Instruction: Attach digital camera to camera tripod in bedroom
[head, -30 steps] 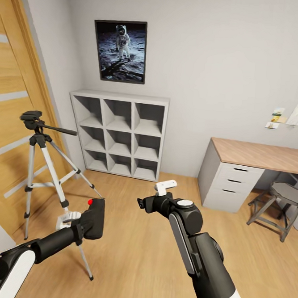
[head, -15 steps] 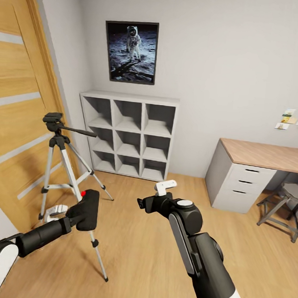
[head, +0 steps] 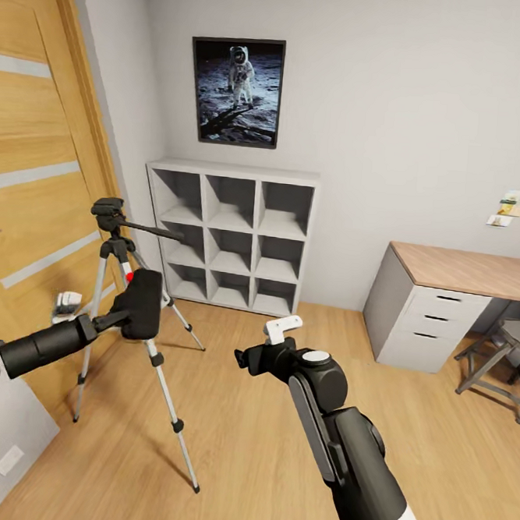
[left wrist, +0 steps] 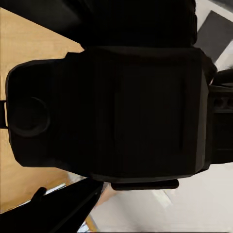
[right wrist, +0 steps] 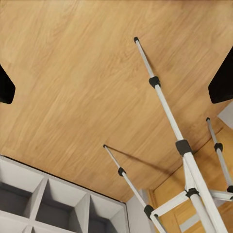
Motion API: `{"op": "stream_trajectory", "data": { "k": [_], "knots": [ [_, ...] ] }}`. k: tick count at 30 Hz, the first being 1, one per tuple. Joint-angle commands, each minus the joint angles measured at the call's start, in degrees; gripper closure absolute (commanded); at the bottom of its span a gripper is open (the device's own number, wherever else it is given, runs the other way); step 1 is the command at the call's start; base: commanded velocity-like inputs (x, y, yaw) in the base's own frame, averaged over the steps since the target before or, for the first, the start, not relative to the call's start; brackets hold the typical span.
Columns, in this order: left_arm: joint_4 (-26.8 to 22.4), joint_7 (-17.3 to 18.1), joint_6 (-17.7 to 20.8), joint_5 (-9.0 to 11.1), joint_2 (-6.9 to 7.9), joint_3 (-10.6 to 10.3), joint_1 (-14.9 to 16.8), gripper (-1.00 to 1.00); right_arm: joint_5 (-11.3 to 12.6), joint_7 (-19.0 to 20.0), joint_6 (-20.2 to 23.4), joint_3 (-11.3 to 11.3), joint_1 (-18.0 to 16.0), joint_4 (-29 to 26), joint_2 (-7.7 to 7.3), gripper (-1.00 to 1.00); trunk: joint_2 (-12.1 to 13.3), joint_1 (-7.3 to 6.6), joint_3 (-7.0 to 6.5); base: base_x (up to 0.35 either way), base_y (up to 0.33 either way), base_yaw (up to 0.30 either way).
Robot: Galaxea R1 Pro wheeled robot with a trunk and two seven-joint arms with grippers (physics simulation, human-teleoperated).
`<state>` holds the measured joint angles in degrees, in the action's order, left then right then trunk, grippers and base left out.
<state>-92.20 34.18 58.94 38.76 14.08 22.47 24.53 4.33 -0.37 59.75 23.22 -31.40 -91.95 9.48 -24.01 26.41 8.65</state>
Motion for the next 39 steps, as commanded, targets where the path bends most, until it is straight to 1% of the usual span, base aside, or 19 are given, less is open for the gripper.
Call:
{"op": "stream_trajectory", "data": {
  "k": [1, 4, 7, 8, 10, 11, 13, 16, 19, 23, 27, 29, 32, 34, 35, 36, 37, 38, 39],
  "knots": [
    [0.0, 1.2, 0.1, -0.2, 0.00, 0.5, 0.7, 1.00, 0.2, -0.1, 0.3, 0.0, -0.1, 0.0, 0.02, -1.00, -0.1, 0.03, 0.12, 0.000, 0.015, 0.000],
    [0.0, 4.7, -2.8, 0.4, -0.50, 1.7, 2.7, 1.00, 0.2, 0.0, 0.3, 0.1, -0.1, 0.0, 0.02, -1.00, -0.1, 0.03, 0.12, 0.000, 0.009, 0.000],
    [0.0, 4.4, -3.8, 1.0, -0.64, 2.7, 3.7, 1.00, 0.2, 0.0, 0.3, 0.1, -0.1, 0.0, 0.02, -1.00, -0.1, 0.03, 0.12, 0.000, 0.005, 0.000],
    [0.0, 3.8, -4.2, 1.4, -0.69, 3.5, 4.1, 1.00, 0.2, 0.0, 0.3, 0.1, -0.1, 0.0, 0.02, -1.00, -0.1, 0.03, 0.12, 0.000, 0.003, 0.000],
    [0.0, 1.5, -5.1, 3.4, -0.88, 7.9, 4.6, 1.00, 0.2, 0.0, -0.3, 0.1, -0.1, 0.0, 0.00, -1.00, -0.1, 0.03, 0.12, 0.000, 0.002, 0.000],
    [0.0, 1.5, -5.2, 4.0, -0.90, 9.0, 4.5, 1.00, 0.2, 0.0, -0.4, 0.2, -0.1, 0.0, -0.01, -1.00, -0.1, 0.03, 0.12, 0.000, 0.001, 0.000],
    [0.0, 2.3, -5.4, 5.4, -0.87, 10.7, 4.1, 1.00, 0.2, 0.1, -0.6, 0.1, -0.1, 0.0, -0.03, -1.00, -0.1, 0.03, 0.12, 0.000, 0.000, 0.000],
    [0.1, 5.7, -6.1, 7.5, -0.63, 12.3, 4.0, 1.00, 0.3, 0.3, -0.8, 0.1, -0.1, 0.0, -0.07, -1.00, -0.1, 0.03, 0.12, 0.000, 0.000, 0.000],
    [0.1, 8.5, -6.4, 9.0, 0.15, 13.1, 4.5, 1.00, 0.3, 0.4, -1.0, 0.1, 0.0, 0.0, -0.11, -1.00, -0.1, 0.03, 0.12, 0.000, 0.000, 0.000],
    [0.0, 10.4, -6.7, 10.5, 1.92, 13.3, 6.0, 1.00, 0.3, 0.5, -1.3, 0.2, 0.6, 0.0, -0.10, -1.00, -0.1, 0.03, 0.12, 0.000, 0.000, 0.000],
    [0.0, 11.6, -8.0, 14.4, 4.37, 11.5, 6.9, 1.00, 0.3, 0.4, -2.4, 1.0, 1.1, -0.2, -0.08, -1.00, -0.1, 0.03, 0.12, 0.000, 0.000, 0.000],
    [0.0, 11.8, -9.9, 16.2, 7.03, 8.8, 7.2, 1.00, 0.2, 0.4, -3.0, 1.4, 1.3, -0.3, -0.08, -1.00, -0.1, 0.03, 0.12, 0.000, 0.000, 0.000],
    [0.0, 12.0, -14.3, 18.3, 12.69, 3.1, 8.5, 1.00, 0.2, 0.3, -3.5, 1.7, 1.4, -0.5, -0.07, -1.00, -0.1, 0.03, 0.12, 0.000, 0.000, 0.000],
    [0.2, 12.1, -18.8, 20.3, 20.89, -5.9, 12.5, 1.00, 0.2, 0.3, -3.8, 1.8, 1.5, -0.7, -0.07, -1.00, -0.1, 0.03, 0.12, 0.000, 0.000, 0.000],
    [0.2, 12.1, -18.8, 20.3, 20.89, -5.9, 12.5, 1.00, 0.2, 0.3, -3.8, 1.8, 1.5, -0.7, -0.07, -1.00, -0.1, 0.03, 0.12, 0.000, 0.000, 0.000],
    [0.3, 12.1, -20.1, 20.8, 24.69, -10.1, 15.3, 1.00, 0.2, 0.3, -3.9, 1.8, 1.5, -0.7, -0.09, -1.00, -0.1, 0.03, 0.12, 0.000, 0.000, 0.000],
    [0.3, 12.1, -20.1, 20.8, 24.69, -10.1, 15.3, 1.00, 0.2, 0.3, -3.9, 1.8, 1.5, -0.7, -0.09, -1.00, -0.1, 0.03, 0.12, 0.000, 0.000, 0.000],
    [0.6, 12.1, -21.1, 21.0, 28.25, -13.8, 18.0, 1.00, 0.2, 0.3, -3.9, 1.8, 1.5, -0.7, -0.10, -1.00, -0.1, 0.03, 0.12, 0.000, 0.000, 0.000],
    [0.6, 12.1, -21.5, 21.0, 29.98, -15.4, 19.1, 1.00, 0.2, 0.3, -4.0, 1.8, 1.5, -0.7, -0.11, -1.00, -0.1, 0.03, 0.12, 0.000, 0.000, 0.000]
  ]
}}
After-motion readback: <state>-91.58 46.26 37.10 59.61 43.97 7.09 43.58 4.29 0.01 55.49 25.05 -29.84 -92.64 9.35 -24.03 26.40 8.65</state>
